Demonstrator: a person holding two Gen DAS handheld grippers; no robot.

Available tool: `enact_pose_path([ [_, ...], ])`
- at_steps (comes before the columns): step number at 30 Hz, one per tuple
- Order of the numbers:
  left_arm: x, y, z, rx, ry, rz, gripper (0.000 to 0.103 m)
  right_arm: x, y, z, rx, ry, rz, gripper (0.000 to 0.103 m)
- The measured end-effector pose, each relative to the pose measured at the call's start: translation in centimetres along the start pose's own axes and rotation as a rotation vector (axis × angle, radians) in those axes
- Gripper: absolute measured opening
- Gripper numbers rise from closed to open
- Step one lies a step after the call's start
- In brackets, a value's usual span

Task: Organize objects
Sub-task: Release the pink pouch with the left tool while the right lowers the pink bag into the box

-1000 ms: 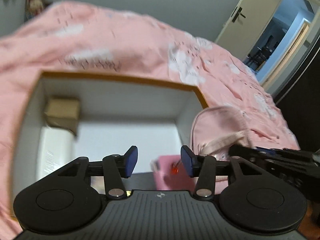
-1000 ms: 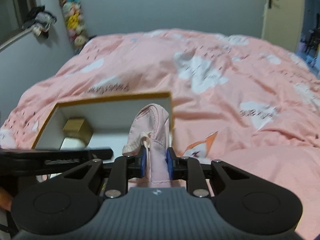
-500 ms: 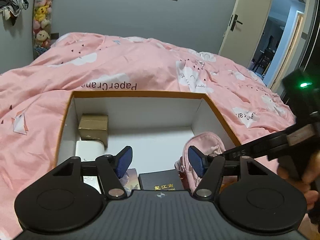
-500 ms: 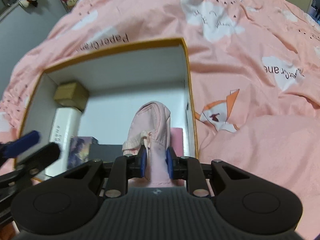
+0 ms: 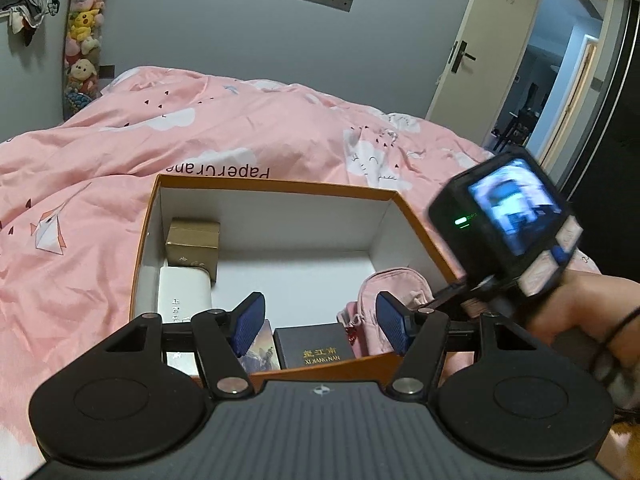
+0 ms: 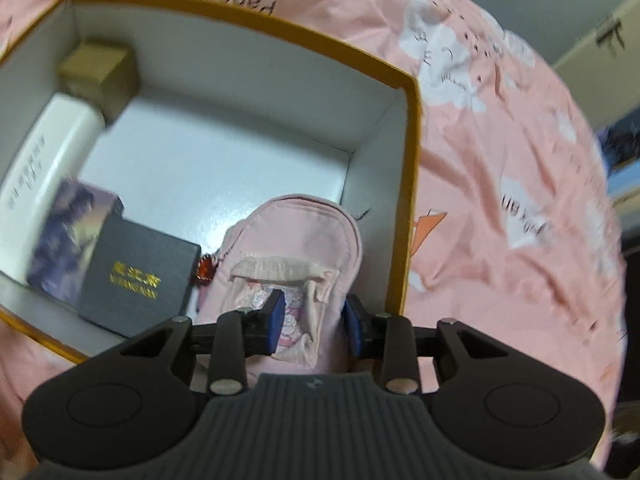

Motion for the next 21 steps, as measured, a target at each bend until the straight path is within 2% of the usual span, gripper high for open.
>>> enact_pose_path([
  [5, -1.2, 0.3, 0.3, 0.016, 0.012, 0.031, 0.071, -1.1, -0.3, 0.1, -0.063, 0.043, 0.068, 0.043],
  [8, -1.7, 0.5, 0.6, 0.018, 0.003, 0.065, 0.070, -2.2, 0.2, 0.3, -0.039, 0.075, 0.054, 0.048],
  [11, -2.2, 0.7, 0.9, 0.023, 0.001, 0.062, 0.070, -3.5, 0.5, 0.7, -0.021, 0.118, 0.040, 0.051],
  [14, -2.9, 0.6, 0.9, 0.015, 0.011, 0.058, 0.070, -4.6, 0.6, 1.3, -0.018, 0.149, 0.036, 0.060],
  [18, -3.8, 0.1, 1.1, -0.013, 0.011, 0.075, 0.070, -6.4, 0.9, 2.3, -0.026, 0.211, 0.054, 0.060],
  [21, -4.6, -0.2, 1.3, -0.028, 0.002, 0.118, 0.069, -8.4, 1.7, 3.6, 0.015, 0.255, 0.032, 0.060],
])
Point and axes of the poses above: each gripper's, at about its wrist camera, not at the fingertips, and x roughly the way its jaws point, y to its right, z to its underside, the point moved 6 cm from there along x, roughly the way its jaws point, and after that the axes turned 12 degrees about x, right-handed, at the moved point
